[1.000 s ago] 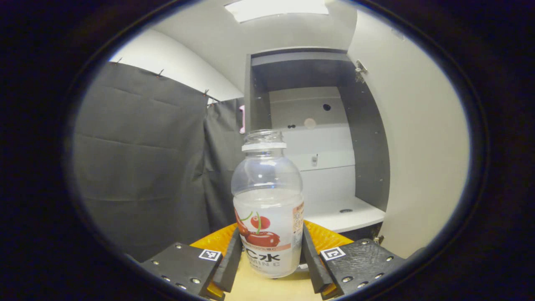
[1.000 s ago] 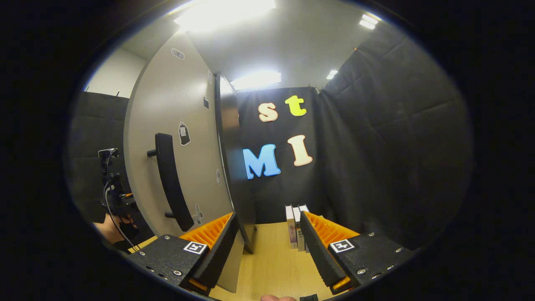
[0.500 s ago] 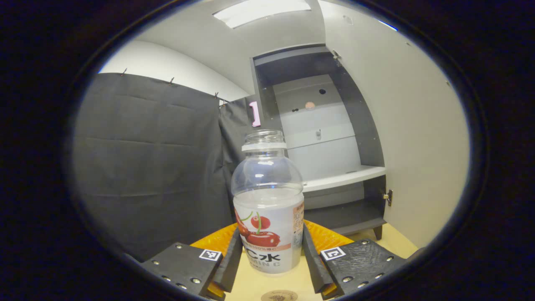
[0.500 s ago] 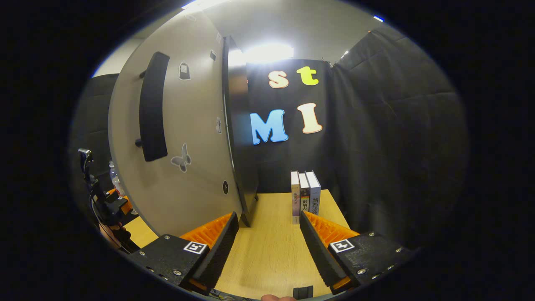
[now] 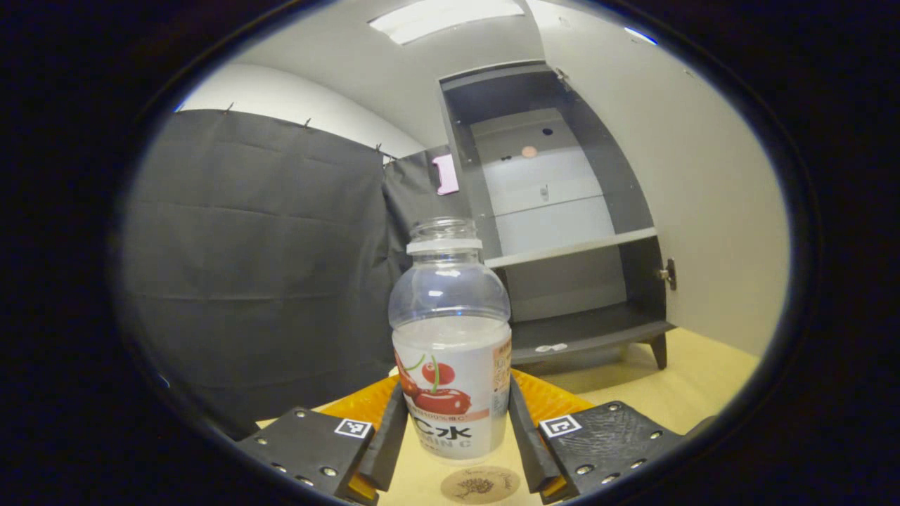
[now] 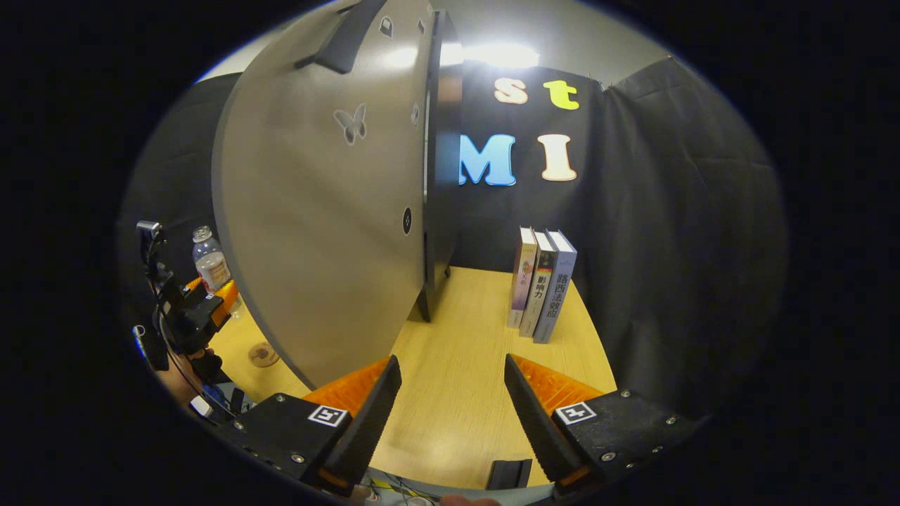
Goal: Open the cabinet door with the right hand, grasp the bottle in the cabinet with the left hand and place it on the coaster, then close the cabinet door with the right hand.
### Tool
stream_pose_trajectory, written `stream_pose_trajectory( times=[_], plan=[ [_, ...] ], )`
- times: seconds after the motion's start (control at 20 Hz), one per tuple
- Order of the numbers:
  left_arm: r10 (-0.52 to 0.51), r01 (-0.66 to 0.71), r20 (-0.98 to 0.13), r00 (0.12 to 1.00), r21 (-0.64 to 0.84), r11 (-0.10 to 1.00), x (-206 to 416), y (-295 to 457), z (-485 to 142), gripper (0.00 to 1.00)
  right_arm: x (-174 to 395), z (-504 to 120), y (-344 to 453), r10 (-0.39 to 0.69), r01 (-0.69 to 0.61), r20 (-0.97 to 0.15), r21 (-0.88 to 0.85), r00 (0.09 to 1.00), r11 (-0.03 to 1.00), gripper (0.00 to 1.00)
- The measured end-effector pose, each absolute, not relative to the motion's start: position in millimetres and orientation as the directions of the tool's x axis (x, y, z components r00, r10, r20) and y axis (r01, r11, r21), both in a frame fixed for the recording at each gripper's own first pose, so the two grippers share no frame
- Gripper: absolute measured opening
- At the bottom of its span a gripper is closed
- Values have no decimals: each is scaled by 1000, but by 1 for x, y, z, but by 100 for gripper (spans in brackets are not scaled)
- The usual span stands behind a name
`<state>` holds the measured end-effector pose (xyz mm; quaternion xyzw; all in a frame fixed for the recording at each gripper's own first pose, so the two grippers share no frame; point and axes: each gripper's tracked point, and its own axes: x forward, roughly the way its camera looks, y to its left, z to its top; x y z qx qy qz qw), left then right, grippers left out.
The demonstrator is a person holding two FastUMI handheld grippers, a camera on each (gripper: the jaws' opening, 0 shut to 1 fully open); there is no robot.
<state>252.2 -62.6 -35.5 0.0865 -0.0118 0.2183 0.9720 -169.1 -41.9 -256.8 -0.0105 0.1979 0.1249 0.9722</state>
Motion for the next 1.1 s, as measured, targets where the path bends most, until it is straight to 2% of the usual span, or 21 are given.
stream_pose_trajectory(
  times=[0.2, 0.4, 0.6, 0.7, 0.75, 0.85, 0.9, 0.95, 1.0, 1.1],
  plan=[
    [439, -439, 48, 897, 198, 876, 253, -62, -36, 71, -185, -301, -28, 287, -280, -495, 91, 820, 956, 92],
    [454, -447, -18, 891, 141, 883, 251, -65, -32, 71, -195, -331, -15, 302, -312, -556, 79, 774, 947, 92],
    [471, -468, 9, 882, 124, 875, 248, -62, -27, 72, -200, -334, -8, 319, -352, -562, 53, 763, 934, 92],
    [480, -476, -10, 877, 109, 873, 245, -62, -31, 77, -197, -331, -7, 319, -342, -555, 66, 768, 937, 92],
    [479, -475, -17, 878, 107, 874, 245, -64, -31, 74, -196, -331, -6, 317, -334, -554, 73, 770, 940, 92],
    [473, -468, -30, 880, 106, 877, 248, -62, -35, 80, -197, -333, -4, 317, -325, -559, 88, 767, 941, 92],
    [467, -463, -26, 884, 104, 880, 249, -62, -34, 77, -198, -333, -2, 319, -327, -559, 89, 766, 941, 92],
    [463, -459, -22, 886, 104, 883, 249, -63, -32, 83, -199, -334, 0, 321, -332, -561, 85, 763, 939, 92],
    [458, -453, -19, 889, 107, 885, 251, -64, -31, 79, -200, -334, 2, 324, -339, -561, 81, 762, 937, 92],
    [461, -455, -17, 887, 127, 881, 250, -65, -31, 89, -201, -334, 5, 332, -352, -560, 76, 759, 933, 92]
  ],
)
